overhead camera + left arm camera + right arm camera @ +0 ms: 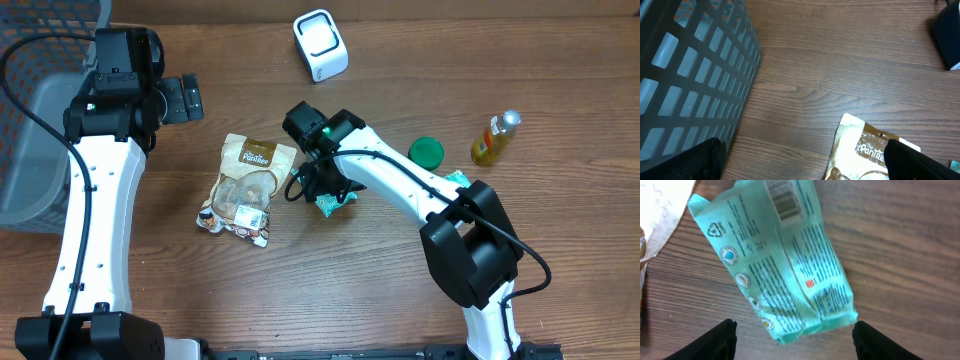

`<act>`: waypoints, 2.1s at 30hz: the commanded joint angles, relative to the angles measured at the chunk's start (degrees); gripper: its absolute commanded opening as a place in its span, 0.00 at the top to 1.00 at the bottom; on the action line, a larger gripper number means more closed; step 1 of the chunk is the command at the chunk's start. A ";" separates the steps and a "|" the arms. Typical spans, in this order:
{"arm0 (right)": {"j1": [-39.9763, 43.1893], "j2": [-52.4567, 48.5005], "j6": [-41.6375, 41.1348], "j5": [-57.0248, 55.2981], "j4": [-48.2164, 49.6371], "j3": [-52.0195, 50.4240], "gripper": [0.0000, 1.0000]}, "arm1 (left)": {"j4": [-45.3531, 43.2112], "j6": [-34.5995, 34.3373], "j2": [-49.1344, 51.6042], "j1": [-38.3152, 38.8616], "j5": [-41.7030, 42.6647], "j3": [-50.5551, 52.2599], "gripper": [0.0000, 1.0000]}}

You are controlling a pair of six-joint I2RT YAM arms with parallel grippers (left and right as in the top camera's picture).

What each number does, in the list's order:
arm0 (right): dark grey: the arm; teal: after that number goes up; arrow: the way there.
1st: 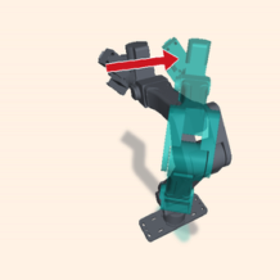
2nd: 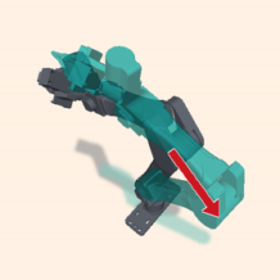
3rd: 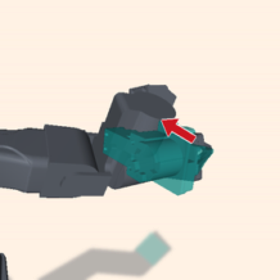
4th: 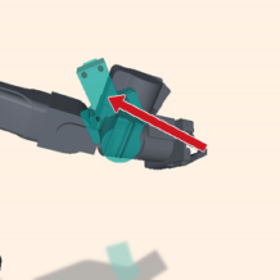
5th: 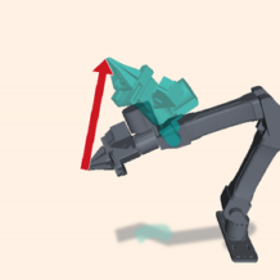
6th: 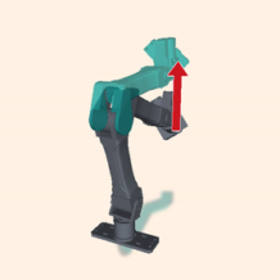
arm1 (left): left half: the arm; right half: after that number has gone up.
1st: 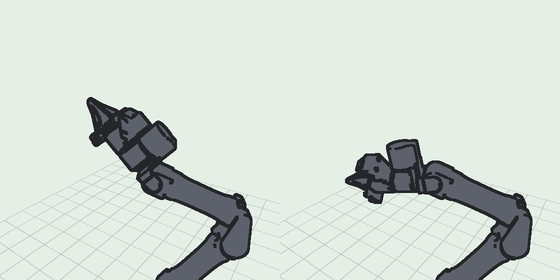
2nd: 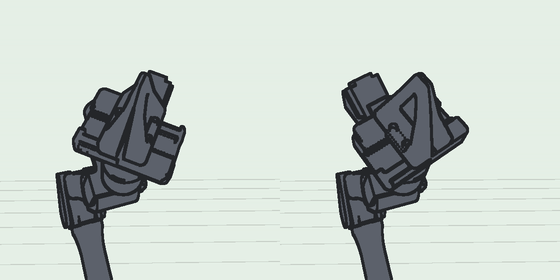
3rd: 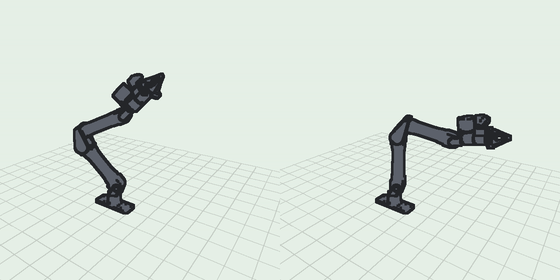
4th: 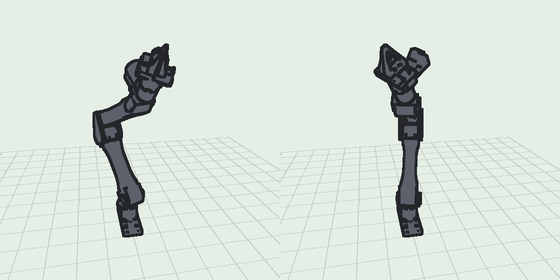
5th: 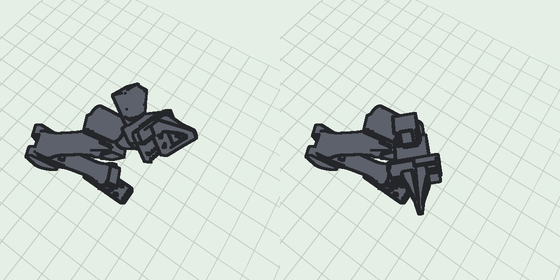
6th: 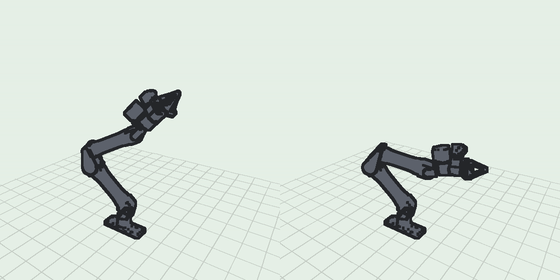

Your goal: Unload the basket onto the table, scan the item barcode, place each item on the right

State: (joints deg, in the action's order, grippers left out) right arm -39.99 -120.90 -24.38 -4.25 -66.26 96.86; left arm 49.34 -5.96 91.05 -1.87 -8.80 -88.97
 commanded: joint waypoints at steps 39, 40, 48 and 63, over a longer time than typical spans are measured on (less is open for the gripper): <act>0.42 1.27 -9.29 16.55 8.20 -10.58 0.96 | -0.07 0.42 0.17 0.39 -0.20 -0.39 0.00; 0.42 1.25 -9.29 16.50 8.87 -10.97 0.96 | -0.07 0.42 0.17 0.39 -0.20 -0.39 0.01; 0.42 1.25 -9.29 9.03 9.31 -12.13 0.92 | -0.07 0.42 0.17 0.39 -0.20 -0.39 0.01; 0.85 1.33 -8.22 -4.70 5.53 -10.51 0.66 | -0.07 0.42 0.17 0.39 -0.20 -0.39 0.00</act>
State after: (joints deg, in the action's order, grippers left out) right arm -39.68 -120.64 -32.93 -6.09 -59.75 85.52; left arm 49.34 -5.96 91.05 -1.87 -8.80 -88.97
